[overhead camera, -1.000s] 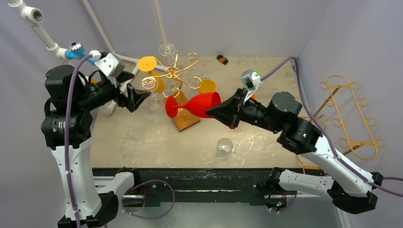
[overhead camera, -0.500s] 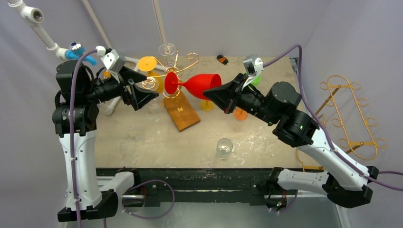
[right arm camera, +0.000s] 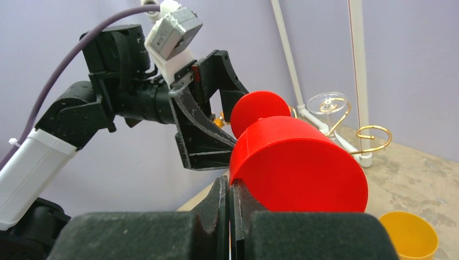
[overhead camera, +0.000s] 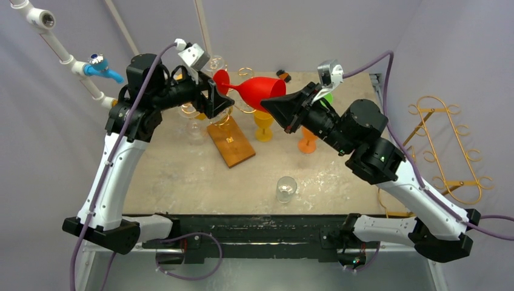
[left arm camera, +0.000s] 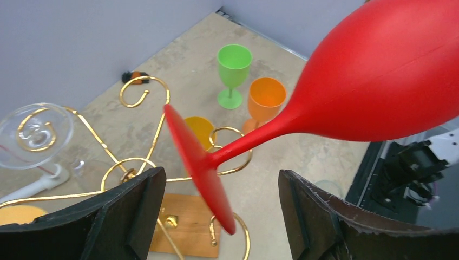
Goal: Place the wine glass upside down on the wine glass rack
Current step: Turn the wine glass upside down at the wine rack.
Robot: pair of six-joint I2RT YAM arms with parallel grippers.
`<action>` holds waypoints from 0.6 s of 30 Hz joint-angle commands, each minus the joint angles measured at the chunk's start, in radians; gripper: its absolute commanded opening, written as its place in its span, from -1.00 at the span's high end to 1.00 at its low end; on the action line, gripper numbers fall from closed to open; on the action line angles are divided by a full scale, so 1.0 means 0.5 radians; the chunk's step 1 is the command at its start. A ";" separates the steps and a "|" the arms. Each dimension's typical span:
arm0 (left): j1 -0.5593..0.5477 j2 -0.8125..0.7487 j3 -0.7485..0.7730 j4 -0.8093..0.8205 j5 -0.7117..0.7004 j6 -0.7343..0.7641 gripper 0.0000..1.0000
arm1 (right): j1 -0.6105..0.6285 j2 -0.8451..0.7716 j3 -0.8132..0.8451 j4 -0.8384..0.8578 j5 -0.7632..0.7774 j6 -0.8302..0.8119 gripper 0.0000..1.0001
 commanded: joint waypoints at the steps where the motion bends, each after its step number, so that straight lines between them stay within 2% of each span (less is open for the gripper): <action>1: -0.007 -0.031 0.118 0.011 -0.249 0.081 -0.55 | -0.001 -0.079 0.017 0.163 0.048 -0.043 1.00; 7: -0.010 -0.028 0.123 0.079 -0.248 0.042 0.00 | -0.004 -0.097 -0.031 0.194 0.004 -0.052 1.00; 10: -0.015 -0.017 0.138 0.096 -0.204 0.026 0.37 | -0.001 -0.083 -0.060 0.228 -0.056 -0.035 1.00; 16: -0.019 -0.007 0.146 0.112 -0.108 0.037 0.65 | -0.001 -0.037 -0.126 0.333 -0.199 0.057 1.00; 18: -0.019 -0.006 0.156 0.090 -0.116 0.105 0.79 | -0.003 -0.030 -0.137 0.336 -0.241 0.080 0.95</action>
